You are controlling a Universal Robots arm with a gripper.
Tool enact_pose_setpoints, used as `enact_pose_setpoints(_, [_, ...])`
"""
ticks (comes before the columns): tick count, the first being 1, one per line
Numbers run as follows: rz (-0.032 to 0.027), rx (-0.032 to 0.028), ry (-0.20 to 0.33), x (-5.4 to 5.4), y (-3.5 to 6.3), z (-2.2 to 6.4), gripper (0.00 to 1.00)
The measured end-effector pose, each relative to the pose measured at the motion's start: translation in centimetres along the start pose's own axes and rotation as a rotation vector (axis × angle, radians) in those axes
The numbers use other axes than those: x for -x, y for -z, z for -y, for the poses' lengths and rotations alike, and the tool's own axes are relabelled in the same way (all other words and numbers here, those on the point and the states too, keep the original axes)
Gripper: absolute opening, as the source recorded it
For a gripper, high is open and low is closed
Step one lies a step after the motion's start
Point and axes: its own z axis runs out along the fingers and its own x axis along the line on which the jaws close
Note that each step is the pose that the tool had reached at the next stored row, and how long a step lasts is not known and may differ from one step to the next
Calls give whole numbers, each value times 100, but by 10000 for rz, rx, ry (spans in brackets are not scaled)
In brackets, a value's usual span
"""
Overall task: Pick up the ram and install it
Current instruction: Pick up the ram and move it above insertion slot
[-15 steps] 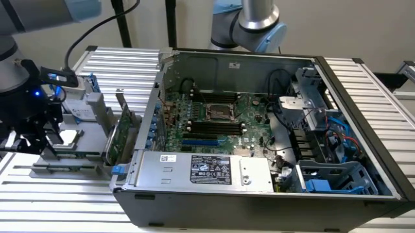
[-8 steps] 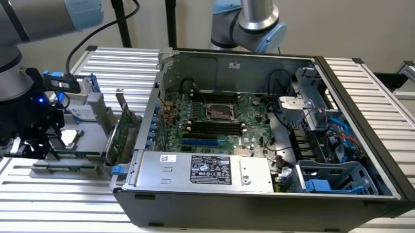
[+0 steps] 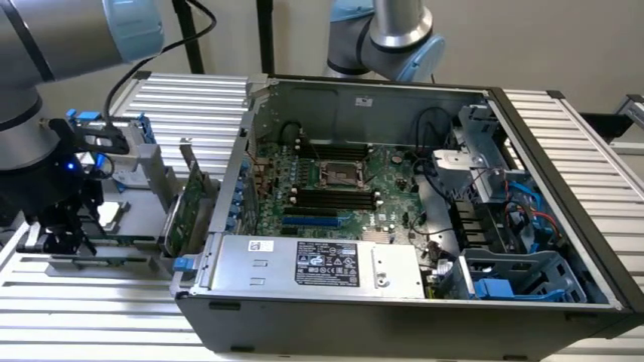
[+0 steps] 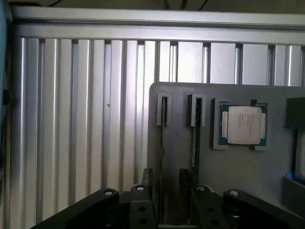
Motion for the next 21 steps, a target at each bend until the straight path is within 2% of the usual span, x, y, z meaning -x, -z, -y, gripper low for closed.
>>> enact_pose_setpoints(21, [-28,-13,595,-8,-381,18,100])
